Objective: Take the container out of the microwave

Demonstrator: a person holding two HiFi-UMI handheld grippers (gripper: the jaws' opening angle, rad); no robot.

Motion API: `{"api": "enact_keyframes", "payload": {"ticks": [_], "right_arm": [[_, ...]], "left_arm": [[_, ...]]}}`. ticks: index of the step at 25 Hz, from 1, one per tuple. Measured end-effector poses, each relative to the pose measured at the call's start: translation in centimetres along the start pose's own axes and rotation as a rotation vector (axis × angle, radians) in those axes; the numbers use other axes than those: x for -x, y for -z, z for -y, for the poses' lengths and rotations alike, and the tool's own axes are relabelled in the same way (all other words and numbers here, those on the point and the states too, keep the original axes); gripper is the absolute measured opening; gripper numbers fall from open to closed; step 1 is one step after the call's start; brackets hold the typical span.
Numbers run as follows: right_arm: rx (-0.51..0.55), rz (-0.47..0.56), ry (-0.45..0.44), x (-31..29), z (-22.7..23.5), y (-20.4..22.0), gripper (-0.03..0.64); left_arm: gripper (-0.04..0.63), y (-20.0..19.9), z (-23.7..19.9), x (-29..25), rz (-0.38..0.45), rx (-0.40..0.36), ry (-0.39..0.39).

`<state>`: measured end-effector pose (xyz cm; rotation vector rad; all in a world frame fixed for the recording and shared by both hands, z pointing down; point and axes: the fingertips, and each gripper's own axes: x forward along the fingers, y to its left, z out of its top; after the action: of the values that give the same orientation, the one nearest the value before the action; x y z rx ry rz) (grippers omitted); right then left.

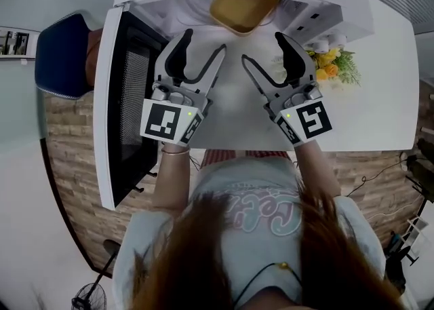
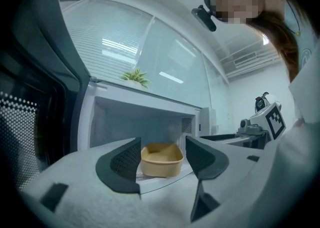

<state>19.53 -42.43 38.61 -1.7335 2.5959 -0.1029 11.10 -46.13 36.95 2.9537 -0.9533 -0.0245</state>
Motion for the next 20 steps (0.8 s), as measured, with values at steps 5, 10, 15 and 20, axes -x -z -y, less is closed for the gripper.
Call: {"api": "enact_keyframes", "payload": {"ticks": [5, 10, 15, 20], "right_arm": [[-0.003, -0.02, 0.028, -1.2, 0.7, 1.1, 0.316], [0.02, -0.055, 0.062, -2.5, 1.4, 2.6, 0.316], [0.006, -0.095, 0.094, -3.3, 2.1, 4.4, 0.318], [0.004, -0.118, 0.104, -4.0, 2.4, 5.5, 0.319]], "left_arm": [[0.255, 1.6, -1.2, -1.4, -0.042, -0.019, -0.006], [0.256, 3.4, -2.0, -2.6, -0.09, -0.032, -0.019], [0.255, 5.7, -2.9, -3.7, -0.147, -0.043, -0.015], [0.255, 7.3, -3.5, -4.6, -0.198, -0.083, -0.004]]}}
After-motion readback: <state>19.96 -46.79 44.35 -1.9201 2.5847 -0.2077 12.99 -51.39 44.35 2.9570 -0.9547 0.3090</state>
